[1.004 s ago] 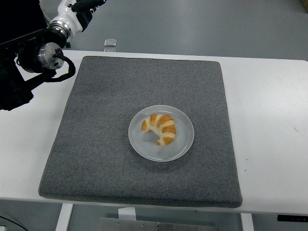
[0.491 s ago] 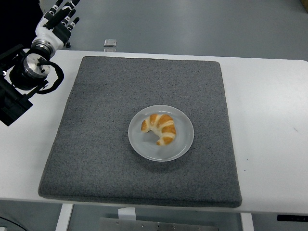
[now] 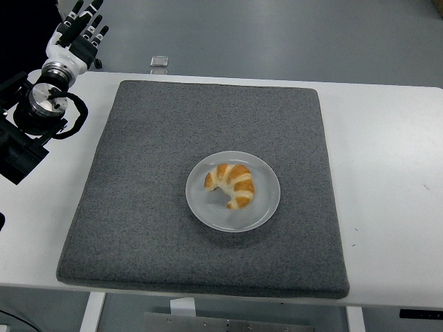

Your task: Place the bread on the plate

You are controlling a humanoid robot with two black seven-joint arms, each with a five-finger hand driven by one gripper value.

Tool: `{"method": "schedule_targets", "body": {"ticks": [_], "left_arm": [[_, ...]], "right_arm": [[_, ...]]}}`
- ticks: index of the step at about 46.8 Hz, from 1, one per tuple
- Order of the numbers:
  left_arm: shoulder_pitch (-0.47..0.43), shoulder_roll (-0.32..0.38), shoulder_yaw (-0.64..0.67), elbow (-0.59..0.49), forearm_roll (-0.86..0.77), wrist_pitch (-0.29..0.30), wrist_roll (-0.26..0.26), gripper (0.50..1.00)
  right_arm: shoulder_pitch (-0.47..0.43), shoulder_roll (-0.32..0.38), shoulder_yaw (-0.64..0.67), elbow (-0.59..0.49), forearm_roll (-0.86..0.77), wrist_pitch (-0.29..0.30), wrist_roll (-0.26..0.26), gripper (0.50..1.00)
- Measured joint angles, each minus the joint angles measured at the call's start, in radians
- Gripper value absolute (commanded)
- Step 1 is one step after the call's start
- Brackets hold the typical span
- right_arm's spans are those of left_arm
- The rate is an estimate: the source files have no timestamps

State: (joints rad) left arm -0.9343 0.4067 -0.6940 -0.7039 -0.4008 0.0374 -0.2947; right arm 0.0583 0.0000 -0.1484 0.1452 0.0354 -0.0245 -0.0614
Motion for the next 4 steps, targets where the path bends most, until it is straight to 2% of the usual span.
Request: {"method": "schedule_targets", "body": {"ticks": [4], "left_arm": [[-0.004,-0.006,-0.003,0.003,0.001,-0.001,-0.002,1.000]], "right_arm": [[0.000,0.000,0.000,0.000,0.000,0.002,0.000,0.932]]}}
